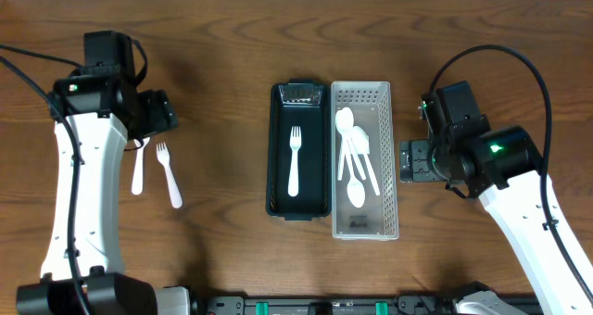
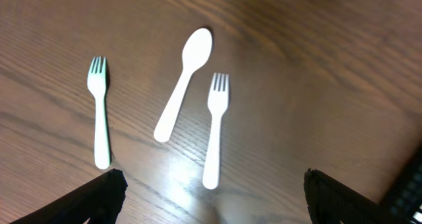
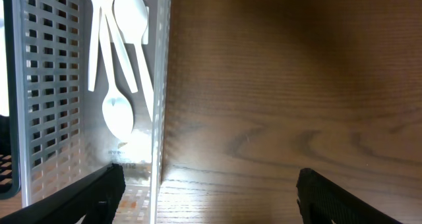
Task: Pack container
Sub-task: 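Move left gripper back over the remaining forks and spoon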
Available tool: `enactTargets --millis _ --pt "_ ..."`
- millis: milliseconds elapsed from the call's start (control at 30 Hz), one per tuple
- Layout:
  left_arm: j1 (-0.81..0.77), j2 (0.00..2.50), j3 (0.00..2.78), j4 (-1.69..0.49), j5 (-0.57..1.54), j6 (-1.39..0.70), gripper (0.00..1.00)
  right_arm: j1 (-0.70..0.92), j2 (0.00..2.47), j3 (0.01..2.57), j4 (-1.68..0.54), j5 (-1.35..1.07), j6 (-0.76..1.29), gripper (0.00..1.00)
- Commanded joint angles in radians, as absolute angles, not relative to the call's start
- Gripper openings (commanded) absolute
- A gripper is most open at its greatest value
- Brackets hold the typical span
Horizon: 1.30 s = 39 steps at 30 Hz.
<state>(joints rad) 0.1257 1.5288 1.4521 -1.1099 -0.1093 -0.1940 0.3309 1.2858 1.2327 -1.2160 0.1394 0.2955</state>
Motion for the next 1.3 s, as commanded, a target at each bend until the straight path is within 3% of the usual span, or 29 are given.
enactTargets --millis 0,633,1267 --pt "0.142 1.57 1.421 -1.103 -0.112 -0.128 0.89 0.317 1.283 1.228 -1.22 0.15 0.283 0.88" --pt "0.199 1.94 1.393 -0.989 0.076 -0.067 0.89 0.317 1.283 1.228 -1.231 0.15 0.264 0.9" --pt "0.221 2.052 1.361 -0.894 0.107 -0.052 0.89 0.317 1.283 1.228 -1.24 0.15 0.265 0.9"
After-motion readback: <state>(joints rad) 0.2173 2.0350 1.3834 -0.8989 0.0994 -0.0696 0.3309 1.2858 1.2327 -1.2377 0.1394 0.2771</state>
